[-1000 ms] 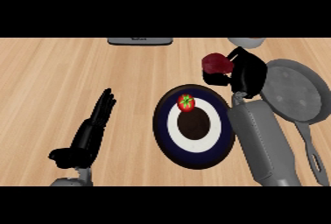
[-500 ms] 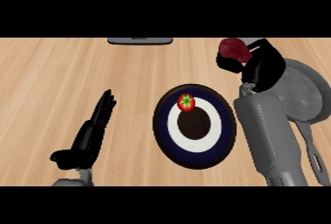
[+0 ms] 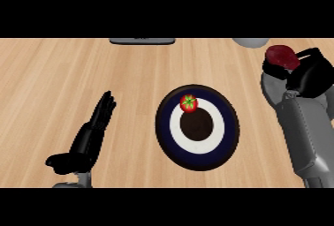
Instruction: Pick the pear from the plate and place it in the pan
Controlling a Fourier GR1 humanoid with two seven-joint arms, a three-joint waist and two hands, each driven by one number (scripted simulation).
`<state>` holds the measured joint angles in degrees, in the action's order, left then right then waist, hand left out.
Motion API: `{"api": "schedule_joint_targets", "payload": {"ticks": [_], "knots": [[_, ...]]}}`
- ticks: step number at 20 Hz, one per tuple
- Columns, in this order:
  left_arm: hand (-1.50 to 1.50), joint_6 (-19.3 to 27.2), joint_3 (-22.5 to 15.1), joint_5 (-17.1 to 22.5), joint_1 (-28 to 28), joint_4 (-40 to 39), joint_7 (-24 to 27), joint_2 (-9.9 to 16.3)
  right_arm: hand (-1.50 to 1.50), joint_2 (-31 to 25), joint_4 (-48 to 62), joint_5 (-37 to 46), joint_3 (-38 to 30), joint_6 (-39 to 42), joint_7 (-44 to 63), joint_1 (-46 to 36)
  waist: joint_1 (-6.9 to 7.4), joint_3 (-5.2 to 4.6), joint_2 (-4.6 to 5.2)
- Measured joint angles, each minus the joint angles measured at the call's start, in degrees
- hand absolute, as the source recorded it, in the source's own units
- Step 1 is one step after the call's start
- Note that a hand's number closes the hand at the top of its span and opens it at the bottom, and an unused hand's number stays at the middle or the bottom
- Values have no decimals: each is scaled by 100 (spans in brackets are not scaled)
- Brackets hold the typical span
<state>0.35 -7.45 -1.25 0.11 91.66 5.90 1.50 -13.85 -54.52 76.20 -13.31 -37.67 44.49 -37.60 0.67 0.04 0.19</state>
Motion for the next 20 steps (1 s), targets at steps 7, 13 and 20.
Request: {"api": "schedule_joint_targets", "payload": {"ticks": [7,13,20], "knots": [[0,11,-87,-61,-17,7,17,-65,150,-742,1017,-738,-668,-1157,-1061,-52,45,7,27],[0,-32,-10,-11,-183,-71,-57,-54,150,-1308,2175,-1653,-1155,-1723,-2321,-357,100,13,50],[0,-58,-27,4,-253,-41,-81,-51,-150,-1636,3201,-2499,-1583,82,-2692,-610,190,26,93]]}}
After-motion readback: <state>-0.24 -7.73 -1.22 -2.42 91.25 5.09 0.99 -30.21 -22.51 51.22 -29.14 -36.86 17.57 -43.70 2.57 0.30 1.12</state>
